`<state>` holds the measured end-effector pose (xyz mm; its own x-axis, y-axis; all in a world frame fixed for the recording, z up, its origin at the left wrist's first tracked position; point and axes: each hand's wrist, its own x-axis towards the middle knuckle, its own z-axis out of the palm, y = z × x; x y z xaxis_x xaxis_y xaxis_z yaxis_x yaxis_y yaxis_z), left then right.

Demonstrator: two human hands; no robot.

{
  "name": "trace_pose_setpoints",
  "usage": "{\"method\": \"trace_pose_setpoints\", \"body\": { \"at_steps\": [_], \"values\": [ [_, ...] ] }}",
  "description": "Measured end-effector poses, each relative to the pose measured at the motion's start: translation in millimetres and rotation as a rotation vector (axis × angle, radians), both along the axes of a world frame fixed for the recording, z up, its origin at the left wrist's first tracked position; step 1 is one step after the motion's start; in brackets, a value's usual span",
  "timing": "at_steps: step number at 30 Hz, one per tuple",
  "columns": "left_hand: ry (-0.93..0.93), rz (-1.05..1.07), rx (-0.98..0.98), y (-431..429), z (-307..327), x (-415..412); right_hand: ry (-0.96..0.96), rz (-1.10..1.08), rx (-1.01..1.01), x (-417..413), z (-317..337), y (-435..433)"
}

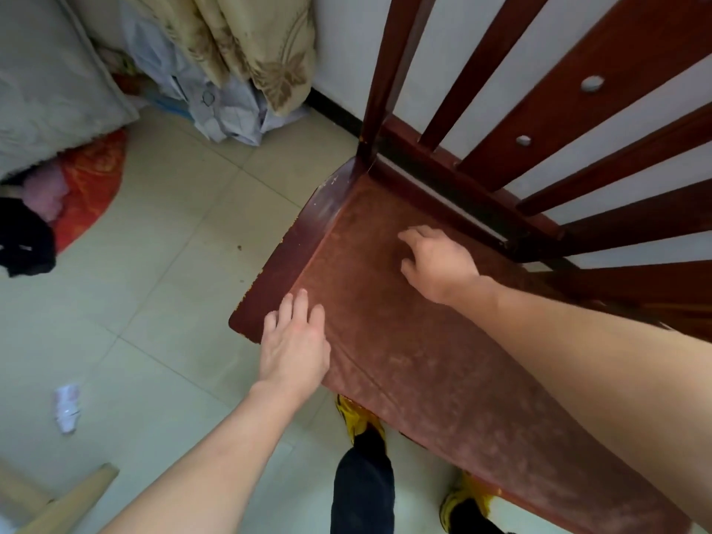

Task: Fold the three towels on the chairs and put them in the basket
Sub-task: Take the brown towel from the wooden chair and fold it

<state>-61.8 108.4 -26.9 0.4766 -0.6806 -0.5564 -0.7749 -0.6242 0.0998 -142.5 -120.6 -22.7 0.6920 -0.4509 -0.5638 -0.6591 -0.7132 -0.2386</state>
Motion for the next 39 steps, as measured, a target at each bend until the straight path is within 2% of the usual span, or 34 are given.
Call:
{"method": "trace_pose_setpoints", "body": {
  "at_steps": [5, 12, 17, 20, 24, 27, 31, 35, 39],
  "values": [
    [0.091, -0.051, -0.124, -31.8, 33.1, -68.0, 0.152, -0.204, 0.025, -128.9, 14.4, 5.1],
    [0.232, -0.083, -0.113, -69.9, 39.8, -223.6, 0.219, -0.437, -0.069, -323.4, 20.0, -16.0],
    [0.269, -0.102, -0.095, -87.1, 34.1, -337.4, 0.177, -0.429, -0.079, -412.0, 18.0, -47.7],
    [0.293, -0.093, -0.064, -100.2, 33.5, -418.7, 0.167, -0.278, -0.089, -464.4, 16.8, -69.8],
    [0.337, -0.050, -0.055, -116.7, 23.4, -510.0, 0.274, -0.130, -0.019, -515.2, 1.6, -104.1],
    [0.356, -0.068, -0.011, -125.1, 12.4, -563.6, 0.238, -0.127, -0.036, -545.0, -11.4, -129.7],
    [0.350, -0.074, 0.077, -126.2, -4.8, -606.0, 0.098, -0.275, -0.061, -546.1, -20.6, -154.1],
    [0.257, -0.049, 0.005, -115.3, -24.4, -614.1, 0.001, -0.526, -0.031, -518.9, -30.7, -163.9],
    [0.250, 0.008, -0.117, -108.4, -38.8, -616.1, -0.042, -0.774, 0.077, -505.7, -42.4, -161.8]
  ]
}}
